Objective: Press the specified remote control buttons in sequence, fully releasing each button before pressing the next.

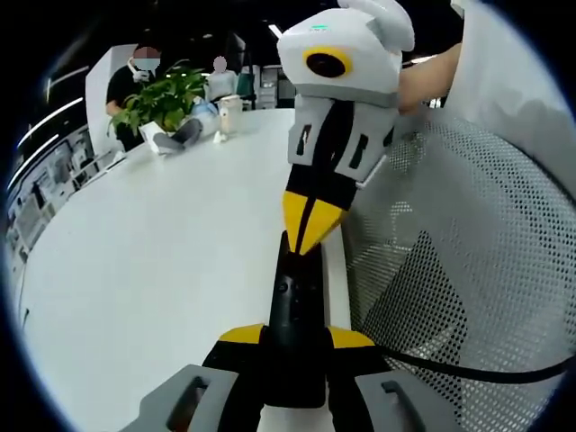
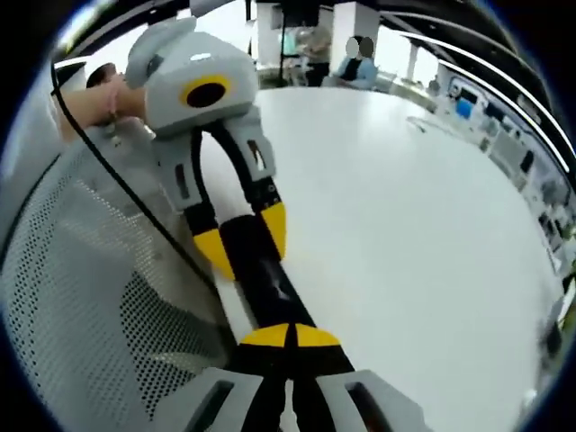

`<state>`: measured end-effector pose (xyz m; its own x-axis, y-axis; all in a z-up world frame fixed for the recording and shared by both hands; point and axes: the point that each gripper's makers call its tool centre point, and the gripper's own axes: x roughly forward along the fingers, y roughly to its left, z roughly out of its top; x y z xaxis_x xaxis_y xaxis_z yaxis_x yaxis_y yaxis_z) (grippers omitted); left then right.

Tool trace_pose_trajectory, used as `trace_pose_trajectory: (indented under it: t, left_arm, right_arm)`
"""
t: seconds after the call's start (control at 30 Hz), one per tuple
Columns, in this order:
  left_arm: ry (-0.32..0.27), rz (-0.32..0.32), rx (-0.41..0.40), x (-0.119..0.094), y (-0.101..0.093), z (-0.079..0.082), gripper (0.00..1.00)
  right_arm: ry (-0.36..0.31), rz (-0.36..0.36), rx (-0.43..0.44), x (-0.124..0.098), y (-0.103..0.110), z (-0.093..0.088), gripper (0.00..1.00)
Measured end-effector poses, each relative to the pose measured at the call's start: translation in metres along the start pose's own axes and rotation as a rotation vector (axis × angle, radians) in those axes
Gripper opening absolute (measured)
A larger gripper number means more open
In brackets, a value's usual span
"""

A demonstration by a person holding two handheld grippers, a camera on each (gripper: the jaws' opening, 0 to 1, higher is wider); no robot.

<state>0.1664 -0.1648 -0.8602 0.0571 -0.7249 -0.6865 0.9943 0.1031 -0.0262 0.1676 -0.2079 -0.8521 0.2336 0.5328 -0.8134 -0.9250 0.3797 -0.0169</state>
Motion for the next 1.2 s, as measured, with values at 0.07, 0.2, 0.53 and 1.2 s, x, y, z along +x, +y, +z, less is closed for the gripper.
trace_pose_trajectory:
  t: [0.07, 0.2, 0.53, 1.2]
  left_arm:
    - [0.0, 0.0, 0.001, 0.0, 0.0, 0.0, 0.24]
    - [0.0, 0.0, 0.001, 0.0, 0.0, 0.0, 0.24]
    - [0.001, 0.0, 0.002, 0.0, 0.0, 0.0, 0.24]
    - [-0.002, -0.001, -0.006, 0.0, 0.0, 0.0, 0.24]
  right_arm:
    - [0.0, -0.003, -0.026, 0.001, 0.001, 0.002, 0.0]
    - [0.006, 0.026, -0.074, 0.006, 0.005, 0.006, 0.0]
    - [0.151, 0.087, -0.184, 0.008, 0.004, 0.006, 0.0]
    - [0.029, 0.054, -0.131, 0.011, 0.01, 0.015, 0.0]
